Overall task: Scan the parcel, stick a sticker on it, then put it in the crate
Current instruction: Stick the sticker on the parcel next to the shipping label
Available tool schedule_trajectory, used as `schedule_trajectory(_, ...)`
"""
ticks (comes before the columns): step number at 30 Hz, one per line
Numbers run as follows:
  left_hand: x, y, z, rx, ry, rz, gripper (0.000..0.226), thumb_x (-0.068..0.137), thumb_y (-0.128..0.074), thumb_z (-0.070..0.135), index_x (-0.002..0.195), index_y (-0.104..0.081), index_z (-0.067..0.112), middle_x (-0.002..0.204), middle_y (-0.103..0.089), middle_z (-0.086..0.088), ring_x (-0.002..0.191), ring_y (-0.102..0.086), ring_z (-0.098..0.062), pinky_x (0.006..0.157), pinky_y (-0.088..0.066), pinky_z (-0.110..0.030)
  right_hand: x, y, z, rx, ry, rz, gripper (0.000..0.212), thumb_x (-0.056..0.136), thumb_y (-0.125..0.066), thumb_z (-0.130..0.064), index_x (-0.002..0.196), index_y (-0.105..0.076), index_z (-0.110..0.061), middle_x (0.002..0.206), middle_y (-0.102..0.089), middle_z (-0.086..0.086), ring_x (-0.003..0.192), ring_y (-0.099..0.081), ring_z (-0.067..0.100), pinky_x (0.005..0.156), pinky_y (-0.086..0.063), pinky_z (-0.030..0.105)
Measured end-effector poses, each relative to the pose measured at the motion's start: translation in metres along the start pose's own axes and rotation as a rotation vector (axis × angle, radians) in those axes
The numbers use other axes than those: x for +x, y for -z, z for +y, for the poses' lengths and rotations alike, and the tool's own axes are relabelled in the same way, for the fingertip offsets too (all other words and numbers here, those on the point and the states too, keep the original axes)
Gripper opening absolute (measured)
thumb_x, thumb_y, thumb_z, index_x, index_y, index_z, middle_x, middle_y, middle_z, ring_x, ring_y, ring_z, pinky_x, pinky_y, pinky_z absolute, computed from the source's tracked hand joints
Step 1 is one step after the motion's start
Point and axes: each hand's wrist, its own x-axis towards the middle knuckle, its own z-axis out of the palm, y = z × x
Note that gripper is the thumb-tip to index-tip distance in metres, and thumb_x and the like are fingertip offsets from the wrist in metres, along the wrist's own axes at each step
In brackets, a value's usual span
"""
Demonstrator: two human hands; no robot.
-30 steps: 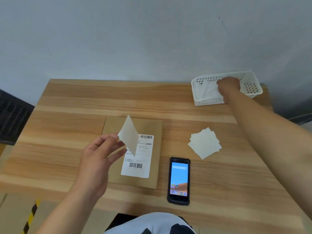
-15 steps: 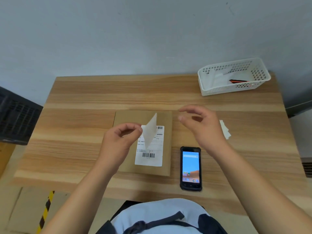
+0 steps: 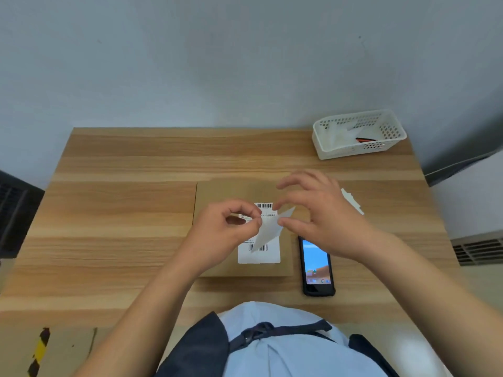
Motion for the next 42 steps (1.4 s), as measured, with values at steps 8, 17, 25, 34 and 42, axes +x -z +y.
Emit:
schedule_trajectory(8,-0.006,0.034,-0.019,-0.144,-0.071,-0.083,0.002,0.083,-0.077,0.016,0.085,-0.077,0.017,0.093,-0.077,0.005,0.086,-0.072,-0.009,0.076,-0.052,-0.015,0.005,-0.014,-0.036,-0.016,0.009,0.017,0.016,0.088,-0.057,-0.034,0.087,-0.068,-0.023,0.115,-0.063,-0.007,0.124,-0.049,0.023,0.104,-0.033,0.044)
schedule_trajectory(17,0.013,0.059,-0.082,-0.515,0.609,-0.427,0.059,0.082,-0.066,0.051,0.123,-0.069,0.008,0.123,-0.072,-0.008,0.124,-0.060,-0.027,0.098,-0.047,-0.037,-0.014,-0.016,-0.080,-0.214,0.177,0.238,0.021,0.094,-0.059,-0.021,0.085,-0.074,-0.008,0.115,-0.066,0.013,0.120,-0.055,0.037,0.095,-0.040,0.054)
schedule_trajectory(25,0.029,0.049,-0.087,-0.792,0.673,-0.735,0.073,0.062,-0.086,0.019,0.130,-0.062,0.005,0.121,-0.067,-0.012,0.106,-0.064,-0.023,0.085,-0.055,-0.036,-0.039,-0.020,-0.101,-0.309,0.226,0.211,0.019,0.094,-0.062,-0.015,0.086,-0.076,-0.006,0.114,-0.068,0.017,0.117,-0.057,0.039,0.090,-0.042,0.055)
schedule_trajectory(34,0.034,0.043,-0.083,-0.570,0.556,-0.737,0.073,0.063,-0.081,0.022,0.129,-0.060,-0.003,0.130,-0.065,-0.018,0.107,-0.065,-0.025,0.083,-0.056,-0.034,-0.059,-0.029,-0.099,-0.296,0.064,0.286,0.017,0.091,-0.065,-0.021,0.091,-0.077,-0.008,0.118,-0.066,0.016,0.121,-0.055,0.037,0.094,-0.042,0.054)
schedule_trajectory(42,0.029,0.057,-0.065,-0.536,0.312,-0.408,0.019,0.088,-0.064,0.004,0.074,-0.075,0.011,0.092,-0.079,-0.004,0.090,-0.072,-0.014,0.076,-0.055,-0.023,-0.072,-0.045,-0.090,-0.040,-0.304,0.384,0.034,0.082,-0.070,-0.036,0.112,-0.071,-0.020,0.127,-0.057,0.000,0.122,-0.048,0.023,0.102,-0.032,0.014)
